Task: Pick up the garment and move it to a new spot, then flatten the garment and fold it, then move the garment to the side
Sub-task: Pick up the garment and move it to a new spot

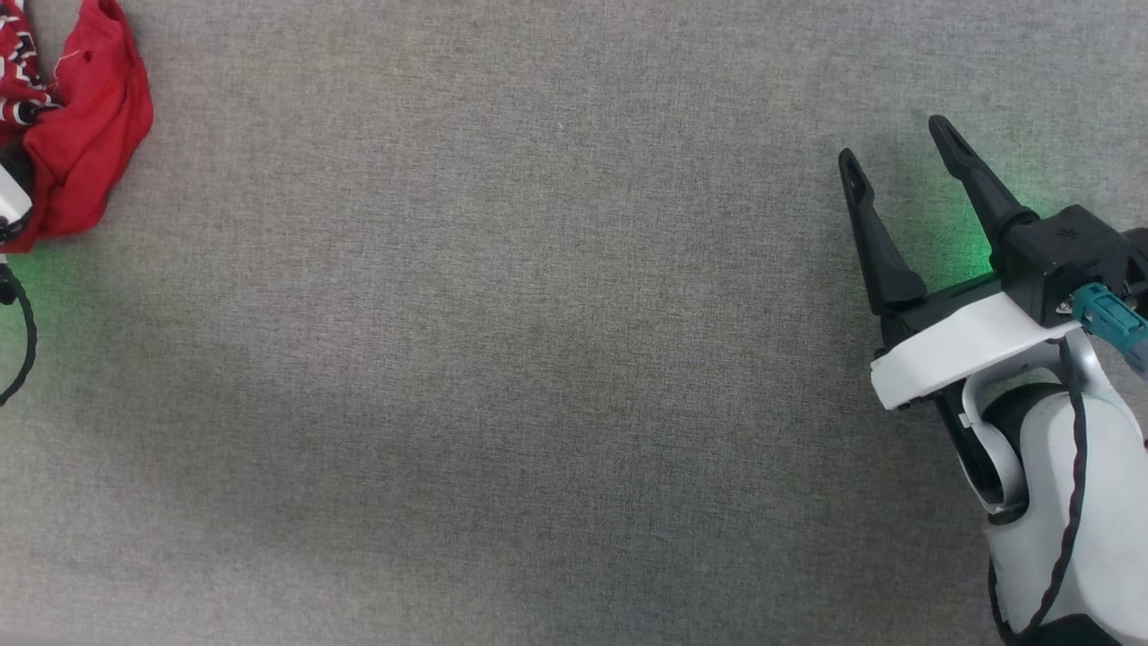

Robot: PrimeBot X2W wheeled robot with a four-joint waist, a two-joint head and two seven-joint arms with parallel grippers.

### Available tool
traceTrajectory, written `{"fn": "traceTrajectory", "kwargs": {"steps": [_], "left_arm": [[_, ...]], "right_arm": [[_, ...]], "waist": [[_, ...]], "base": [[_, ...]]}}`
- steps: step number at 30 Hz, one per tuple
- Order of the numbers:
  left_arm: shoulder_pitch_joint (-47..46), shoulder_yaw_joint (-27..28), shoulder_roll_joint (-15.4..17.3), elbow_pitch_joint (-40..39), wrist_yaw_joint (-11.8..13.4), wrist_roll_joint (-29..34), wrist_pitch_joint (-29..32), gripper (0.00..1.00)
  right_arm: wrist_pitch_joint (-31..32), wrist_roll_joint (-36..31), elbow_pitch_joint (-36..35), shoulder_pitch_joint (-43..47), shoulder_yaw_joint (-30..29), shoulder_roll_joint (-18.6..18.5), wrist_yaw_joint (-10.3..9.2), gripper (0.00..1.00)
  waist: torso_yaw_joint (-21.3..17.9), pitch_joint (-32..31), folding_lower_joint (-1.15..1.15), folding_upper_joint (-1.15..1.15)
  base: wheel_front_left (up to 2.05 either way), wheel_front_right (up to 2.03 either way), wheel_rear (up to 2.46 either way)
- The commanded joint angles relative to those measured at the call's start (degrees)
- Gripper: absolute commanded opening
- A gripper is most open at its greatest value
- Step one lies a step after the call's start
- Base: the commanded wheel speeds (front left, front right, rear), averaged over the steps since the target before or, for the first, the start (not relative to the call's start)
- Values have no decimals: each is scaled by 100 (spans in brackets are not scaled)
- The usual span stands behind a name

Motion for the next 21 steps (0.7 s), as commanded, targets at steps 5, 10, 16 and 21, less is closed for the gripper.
{"fn": "traceTrajectory", "kwargs": {"steps": [5,10,16,21], "left_arm": [[278,-237,-122,-133,-45,-24,-233,0],[99,-395,148,-357,-32,-5,-605,0],[-110,-686,392,-630,-32,108,-946,0],[-310,-988,613,-951,-32,206,-1150,0]], "right_arm": [[-58,15,61,21,-41,-8,-1,100],[-178,81,193,105,-74,29,-1,100],[-320,166,376,213,-101,73,0,100],[-443,267,530,308,-143,121,-1,100]], "waist": [[43,-186,0,0],[103,-524,0,0],[158,-997,0,0],[183,-1410,0,0]], "base": [[0,0,0],[0,0,0],[0,0,0],[0,0,0]]}}
